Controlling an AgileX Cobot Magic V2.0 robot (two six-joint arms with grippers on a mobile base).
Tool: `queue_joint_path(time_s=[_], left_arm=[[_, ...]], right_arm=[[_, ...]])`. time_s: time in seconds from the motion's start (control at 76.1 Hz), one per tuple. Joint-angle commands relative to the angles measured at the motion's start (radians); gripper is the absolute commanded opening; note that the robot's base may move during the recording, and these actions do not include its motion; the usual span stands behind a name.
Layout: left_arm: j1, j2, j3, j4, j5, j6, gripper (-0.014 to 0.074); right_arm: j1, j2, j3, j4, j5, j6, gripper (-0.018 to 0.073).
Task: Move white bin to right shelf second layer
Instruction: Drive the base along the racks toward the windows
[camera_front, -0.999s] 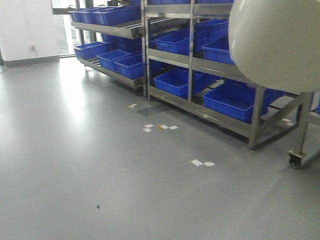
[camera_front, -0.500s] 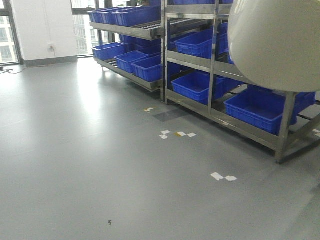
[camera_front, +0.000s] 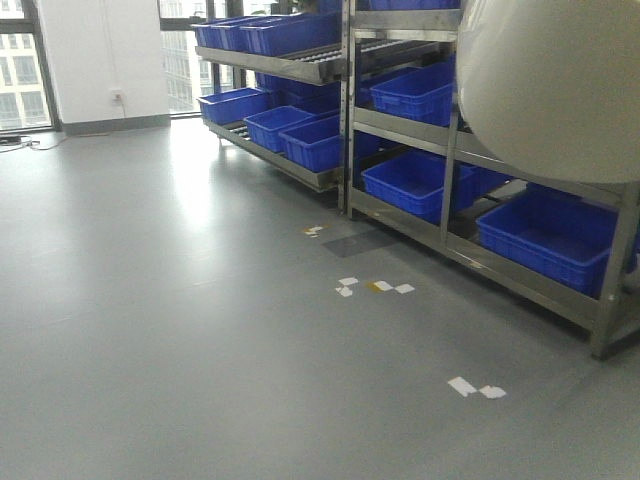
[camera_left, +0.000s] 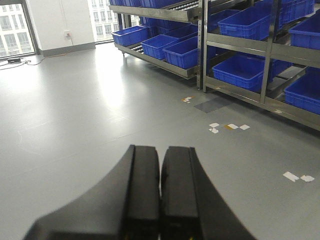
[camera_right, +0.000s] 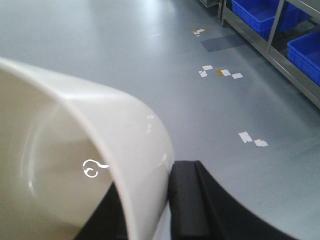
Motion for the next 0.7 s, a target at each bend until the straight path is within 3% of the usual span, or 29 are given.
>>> queue_joint_path(time_s=[0.0,0.684], left_arm=[[-0.006,-0.014,0.037,0.000,-0.087,-0.005,0.0085],[-0.006,-0.014,0.037,0.000,-0.087,-0.005,0.0085]], right_arm=[[-0.007,-0.006,-0.031,-0.011,-0.102,0.000,0.0055],[-0.007,-0.006,-0.031,-0.011,-0.102,0.000,0.0055]])
